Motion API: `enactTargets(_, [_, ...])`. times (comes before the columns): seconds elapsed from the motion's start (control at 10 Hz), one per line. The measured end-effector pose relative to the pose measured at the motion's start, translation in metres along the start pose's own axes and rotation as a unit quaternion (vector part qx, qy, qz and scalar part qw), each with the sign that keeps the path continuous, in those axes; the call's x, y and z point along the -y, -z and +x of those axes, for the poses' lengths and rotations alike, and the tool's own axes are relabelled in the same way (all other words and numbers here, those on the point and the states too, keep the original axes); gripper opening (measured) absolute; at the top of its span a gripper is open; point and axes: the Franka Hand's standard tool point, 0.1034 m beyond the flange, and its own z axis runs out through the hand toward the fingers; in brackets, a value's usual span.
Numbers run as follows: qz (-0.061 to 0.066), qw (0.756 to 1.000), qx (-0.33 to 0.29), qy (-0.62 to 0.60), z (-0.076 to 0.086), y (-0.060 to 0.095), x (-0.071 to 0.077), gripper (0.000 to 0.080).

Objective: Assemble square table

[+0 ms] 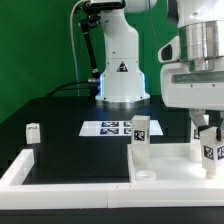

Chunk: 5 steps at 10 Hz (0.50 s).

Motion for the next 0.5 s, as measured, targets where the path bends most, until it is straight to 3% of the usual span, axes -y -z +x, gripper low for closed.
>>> enactTargets(0.1, [-0.001, 0.999, 0.000, -0.035, -0.0013, -0.0001, -0.0002, 0.0294])
enactTargets(0.3, [-0.016, 0.994, 0.009, -0.106, -0.0077, -0.0002, -0.0009, 0.0294])
enactTargets(0.5, [-0.018, 0.998, 0.008, -0.065, -0.0047, 0.0001, -0.0020, 0.0295])
